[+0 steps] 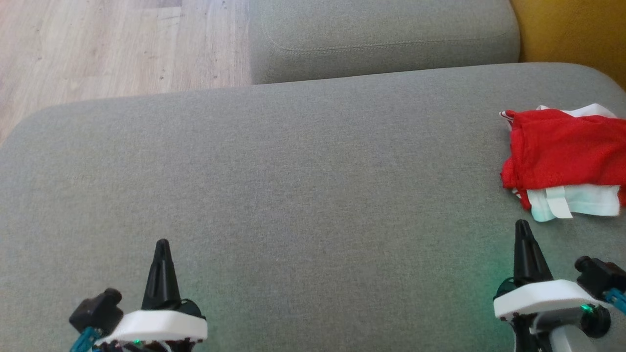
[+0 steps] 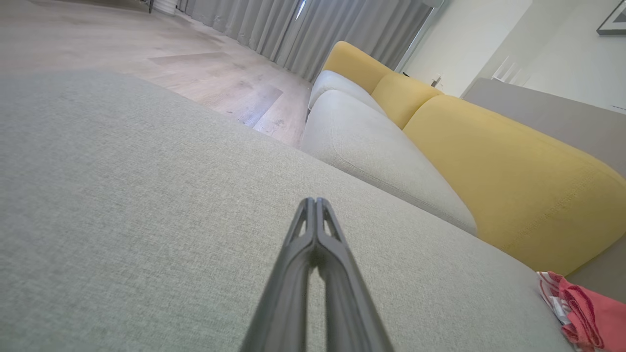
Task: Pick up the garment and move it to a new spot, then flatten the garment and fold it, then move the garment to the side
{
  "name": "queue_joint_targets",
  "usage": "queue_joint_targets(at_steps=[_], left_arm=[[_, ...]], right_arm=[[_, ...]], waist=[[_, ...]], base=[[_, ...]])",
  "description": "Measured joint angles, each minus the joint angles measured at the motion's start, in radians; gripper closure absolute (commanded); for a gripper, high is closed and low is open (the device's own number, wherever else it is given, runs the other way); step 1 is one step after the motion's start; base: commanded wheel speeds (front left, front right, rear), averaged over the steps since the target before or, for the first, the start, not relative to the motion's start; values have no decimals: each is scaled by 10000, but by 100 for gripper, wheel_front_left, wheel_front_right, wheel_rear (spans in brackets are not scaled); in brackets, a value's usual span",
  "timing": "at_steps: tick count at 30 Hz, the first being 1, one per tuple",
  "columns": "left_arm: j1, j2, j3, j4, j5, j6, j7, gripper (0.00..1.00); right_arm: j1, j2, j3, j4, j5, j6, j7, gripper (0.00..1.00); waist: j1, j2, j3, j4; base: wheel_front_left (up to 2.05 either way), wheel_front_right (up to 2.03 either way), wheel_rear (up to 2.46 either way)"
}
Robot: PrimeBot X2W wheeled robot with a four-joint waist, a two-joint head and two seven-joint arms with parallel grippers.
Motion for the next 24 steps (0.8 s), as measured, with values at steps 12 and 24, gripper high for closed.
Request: queue_joint_targets(at_steps=[12,24], left_arm=[[-78,0,134,-35,-1062,-61,334,100],[-89,0,397,-56,-2318,-67,719,100]], right_arm=[[-1,0,-100,-115,1218,0,334,100],[-3,0,-228,-240,2656,0,688,100]], waist=[[0,0,-7,7],[0,0,-15,15]], base=[[0,0,0],[0,0,0]])
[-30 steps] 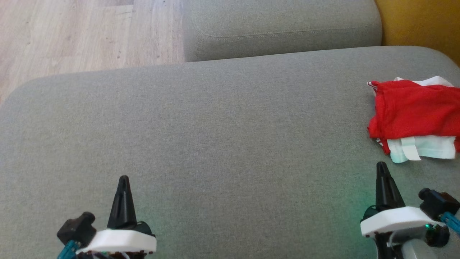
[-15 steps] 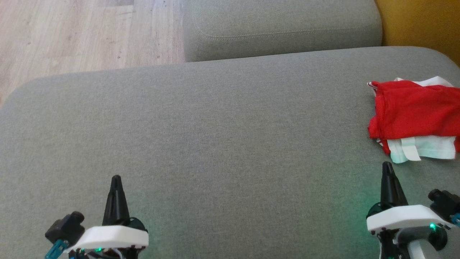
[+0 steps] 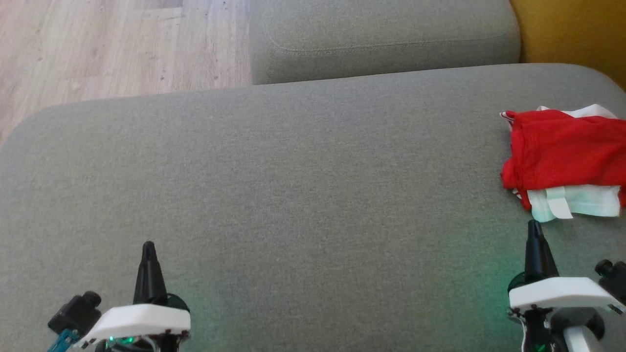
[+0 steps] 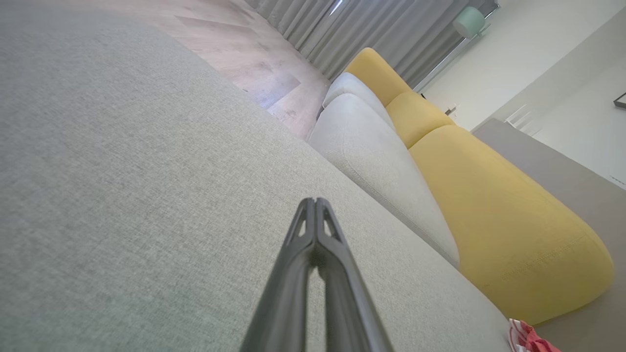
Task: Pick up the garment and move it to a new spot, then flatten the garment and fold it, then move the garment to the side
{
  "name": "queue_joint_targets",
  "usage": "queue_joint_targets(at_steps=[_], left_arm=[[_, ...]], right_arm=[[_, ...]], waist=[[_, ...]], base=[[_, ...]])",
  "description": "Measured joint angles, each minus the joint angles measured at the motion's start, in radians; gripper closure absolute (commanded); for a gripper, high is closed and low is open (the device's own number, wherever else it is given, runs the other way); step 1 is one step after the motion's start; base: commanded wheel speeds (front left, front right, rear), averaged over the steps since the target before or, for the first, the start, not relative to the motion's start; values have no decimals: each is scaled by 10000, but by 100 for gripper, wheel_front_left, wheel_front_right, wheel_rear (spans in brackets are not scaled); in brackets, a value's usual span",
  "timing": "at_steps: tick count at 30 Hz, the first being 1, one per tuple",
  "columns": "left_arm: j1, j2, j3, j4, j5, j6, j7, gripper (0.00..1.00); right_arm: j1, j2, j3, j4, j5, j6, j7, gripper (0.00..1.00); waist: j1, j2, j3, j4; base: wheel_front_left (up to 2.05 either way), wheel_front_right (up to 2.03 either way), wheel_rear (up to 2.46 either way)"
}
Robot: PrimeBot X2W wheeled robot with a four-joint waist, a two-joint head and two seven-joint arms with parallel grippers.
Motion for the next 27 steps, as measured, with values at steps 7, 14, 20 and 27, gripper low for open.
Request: queue_joint_targets(at_steps=[7,14,20,27], left_arm=[[-5,0,77,-19,-671,-44,226,100],[-47,0,265,-40,-1350,-77,405,100],[-60,0,341,-50,-1925,-88,600,100],[-91,0,430,-88,-2602,-132,765,100]], right_arm=[[-2,0,-42,-79,779,0,180,100],[-7,0,-81,-127,1555,-2,401,100],[-12,0,-130,-192,2211,-2,575,100],[-16,0,-194,-272,2978,-2,773,100]], waist=[[0,0,-5,4],[0,0,-9,8],[0,0,-13,12],[0,0,-17,16]], base=[[0,0,0],[0,0,0],[0,0,0],[0,0,0]])
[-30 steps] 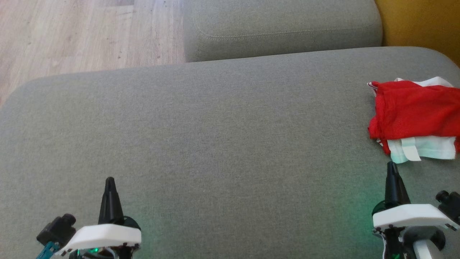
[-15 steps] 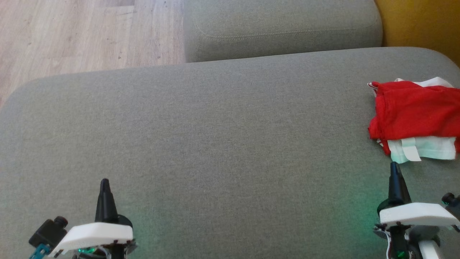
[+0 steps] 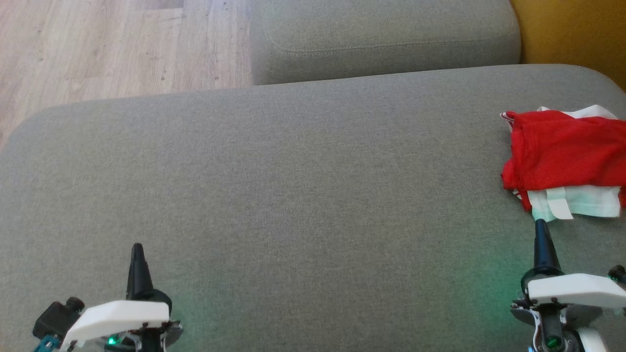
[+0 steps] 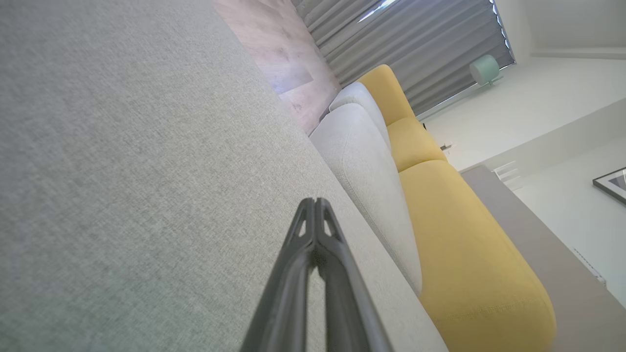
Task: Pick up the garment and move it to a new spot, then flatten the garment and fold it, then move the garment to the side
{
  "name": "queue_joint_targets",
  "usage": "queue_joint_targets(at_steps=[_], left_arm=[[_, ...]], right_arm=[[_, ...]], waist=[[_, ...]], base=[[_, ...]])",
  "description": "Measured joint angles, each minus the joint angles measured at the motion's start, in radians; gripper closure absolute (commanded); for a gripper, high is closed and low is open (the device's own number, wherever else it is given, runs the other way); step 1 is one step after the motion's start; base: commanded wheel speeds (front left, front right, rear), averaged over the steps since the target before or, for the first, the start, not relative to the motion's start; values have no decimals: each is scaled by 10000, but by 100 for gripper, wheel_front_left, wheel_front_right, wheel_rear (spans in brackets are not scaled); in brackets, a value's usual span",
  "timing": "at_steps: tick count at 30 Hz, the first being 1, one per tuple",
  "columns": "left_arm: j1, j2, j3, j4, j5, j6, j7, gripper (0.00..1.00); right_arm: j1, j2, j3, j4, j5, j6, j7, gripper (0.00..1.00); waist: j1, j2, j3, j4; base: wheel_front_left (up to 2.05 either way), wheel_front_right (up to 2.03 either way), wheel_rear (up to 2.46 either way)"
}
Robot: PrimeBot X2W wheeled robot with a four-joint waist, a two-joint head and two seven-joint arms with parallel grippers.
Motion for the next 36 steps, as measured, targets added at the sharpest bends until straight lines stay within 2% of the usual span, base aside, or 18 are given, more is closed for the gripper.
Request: queue_joint_targets(at_steps=[36], left_arm=[[-174,0,608,-79,-3365,-119,1045,100]], right_arm=[[-192,0,-278,-320,3852,0,972,100]], waist=[[0,0,-22,20]], base=[[0,0,0]])
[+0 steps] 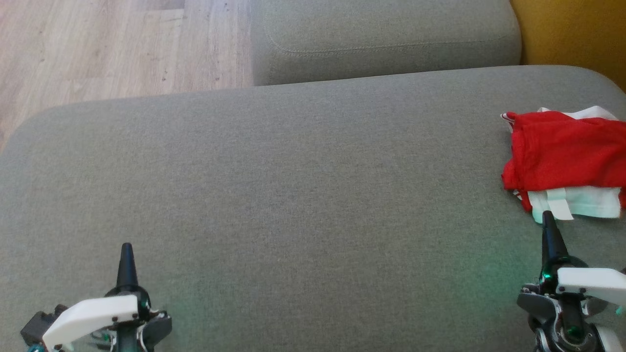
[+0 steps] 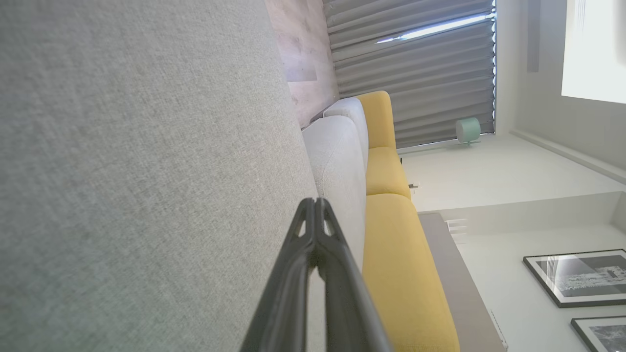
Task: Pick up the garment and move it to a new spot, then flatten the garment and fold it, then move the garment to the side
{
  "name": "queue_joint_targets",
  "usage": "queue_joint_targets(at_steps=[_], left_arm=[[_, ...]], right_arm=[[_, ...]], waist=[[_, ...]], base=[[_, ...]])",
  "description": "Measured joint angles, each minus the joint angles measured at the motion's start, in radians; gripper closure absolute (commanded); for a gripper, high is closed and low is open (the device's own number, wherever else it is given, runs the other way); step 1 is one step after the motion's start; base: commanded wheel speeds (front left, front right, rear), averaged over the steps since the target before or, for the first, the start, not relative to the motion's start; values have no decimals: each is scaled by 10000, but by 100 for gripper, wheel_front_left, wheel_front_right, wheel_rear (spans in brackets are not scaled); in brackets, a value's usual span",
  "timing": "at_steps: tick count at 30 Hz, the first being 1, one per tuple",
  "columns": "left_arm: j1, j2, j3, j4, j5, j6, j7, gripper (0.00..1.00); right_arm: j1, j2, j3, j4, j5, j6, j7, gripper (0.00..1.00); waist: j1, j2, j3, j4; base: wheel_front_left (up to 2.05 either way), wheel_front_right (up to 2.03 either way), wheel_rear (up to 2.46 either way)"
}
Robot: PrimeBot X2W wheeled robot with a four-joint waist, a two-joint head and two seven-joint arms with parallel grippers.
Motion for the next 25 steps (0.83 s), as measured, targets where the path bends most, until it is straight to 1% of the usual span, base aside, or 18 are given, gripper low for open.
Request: queue_joint_targets(at_steps=[15,18,25], left_arm=[[-154,0,284,-44,-1430,-19,439,100],[-154,0,330,-44,-1833,-92,531,100],[-154,0,353,-46,-1902,-92,531,100]], right_arm=[[-1,0,-142,-125,1647,0,380,100],[-6,0,-174,-178,2107,0,543,100],[-7,0,-182,-203,2203,0,543,100]], waist=[[0,0,-10,9],[0,0,-12,12],[0,0,-12,12]], base=[[0,0,0],[0,0,0],[0,0,0]])
